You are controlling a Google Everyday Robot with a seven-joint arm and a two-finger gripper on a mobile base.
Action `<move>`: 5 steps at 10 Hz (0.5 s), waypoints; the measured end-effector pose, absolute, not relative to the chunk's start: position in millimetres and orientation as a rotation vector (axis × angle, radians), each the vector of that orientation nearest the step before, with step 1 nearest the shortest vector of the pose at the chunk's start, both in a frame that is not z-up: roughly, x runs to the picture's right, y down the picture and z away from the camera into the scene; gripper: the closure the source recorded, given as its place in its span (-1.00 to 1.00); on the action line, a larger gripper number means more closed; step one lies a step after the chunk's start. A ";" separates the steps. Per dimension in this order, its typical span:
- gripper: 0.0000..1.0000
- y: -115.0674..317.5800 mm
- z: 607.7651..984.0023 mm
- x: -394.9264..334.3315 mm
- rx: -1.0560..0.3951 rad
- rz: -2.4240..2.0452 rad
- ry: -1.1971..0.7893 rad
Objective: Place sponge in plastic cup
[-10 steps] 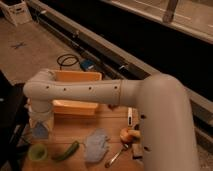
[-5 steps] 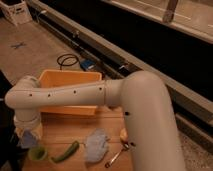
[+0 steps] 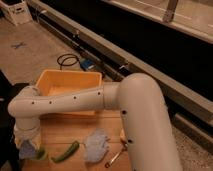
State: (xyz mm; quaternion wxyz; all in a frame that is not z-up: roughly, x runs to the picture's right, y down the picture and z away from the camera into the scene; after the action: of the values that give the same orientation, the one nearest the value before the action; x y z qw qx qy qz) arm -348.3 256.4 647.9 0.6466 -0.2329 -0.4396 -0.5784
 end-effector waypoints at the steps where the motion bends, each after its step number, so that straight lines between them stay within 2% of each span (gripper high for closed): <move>1: 1.00 266.6 648.3 -347.6 -0.541 -1.305 -1.016; 2: 0.94 272.3 646.9 -348.3 -0.547 -1.298 -1.029; 3: 0.79 275.1 647.0 -346.7 -0.553 -1.290 -1.034; 4: 0.55 276.8 647.2 -344.2 -0.558 -1.277 -1.037; 5: 0.39 277.3 647.0 -342.9 -0.560 -1.272 -1.035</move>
State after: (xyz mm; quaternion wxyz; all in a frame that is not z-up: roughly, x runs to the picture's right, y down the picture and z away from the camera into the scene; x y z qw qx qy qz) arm -342.9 277.3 647.0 0.6475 -0.2465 -0.4551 -0.5594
